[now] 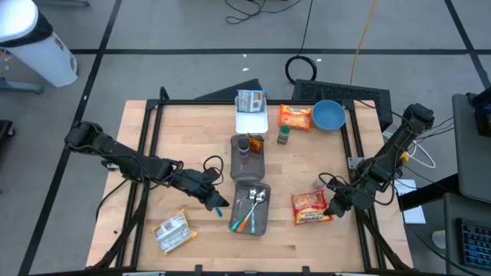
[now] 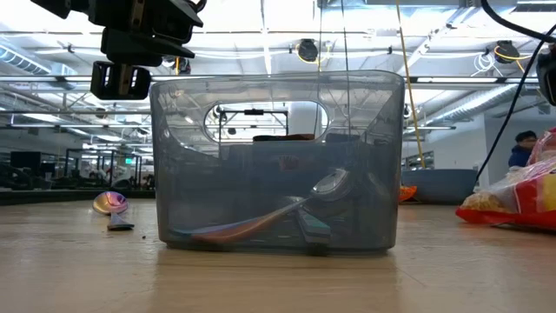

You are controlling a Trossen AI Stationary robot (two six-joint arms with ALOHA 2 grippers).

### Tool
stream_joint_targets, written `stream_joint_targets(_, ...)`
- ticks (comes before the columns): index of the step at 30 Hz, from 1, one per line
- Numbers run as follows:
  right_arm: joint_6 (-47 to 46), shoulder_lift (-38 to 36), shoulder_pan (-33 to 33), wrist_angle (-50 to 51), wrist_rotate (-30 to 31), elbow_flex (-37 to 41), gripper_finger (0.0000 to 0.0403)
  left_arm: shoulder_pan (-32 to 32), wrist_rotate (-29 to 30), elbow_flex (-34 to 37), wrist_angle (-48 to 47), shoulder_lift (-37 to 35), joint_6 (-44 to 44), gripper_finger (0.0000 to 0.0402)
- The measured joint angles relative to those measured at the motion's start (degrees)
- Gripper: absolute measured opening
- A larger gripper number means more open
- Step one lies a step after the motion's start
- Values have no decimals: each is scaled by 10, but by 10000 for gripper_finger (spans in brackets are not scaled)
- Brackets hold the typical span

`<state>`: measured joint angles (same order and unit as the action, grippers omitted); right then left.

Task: Pick & Place Food Item
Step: Put the red noodle pack into the white bin

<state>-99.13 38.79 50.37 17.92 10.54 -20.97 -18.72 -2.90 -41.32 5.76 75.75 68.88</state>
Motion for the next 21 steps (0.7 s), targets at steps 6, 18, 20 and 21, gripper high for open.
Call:
stream_joint_targets(6, 24, 0, 0, -33, 0, 0, 1, 0, 0, 0, 0, 0, 1, 122)
stream_joint_targets(18, 92, 0, -17, -107, 52, -9, 0, 16, -22, 0, 23, 0, 7, 122)
stream_joint_targets(20, 127, 0, -31, -102, 59, -29, 0, 23, -33, 0, 36, 0, 5, 122)
stream_joint_targets(21, 142, 0, -41, -96, 58, -40, 0, 28, -37, 0, 45, 0, 4, 122)
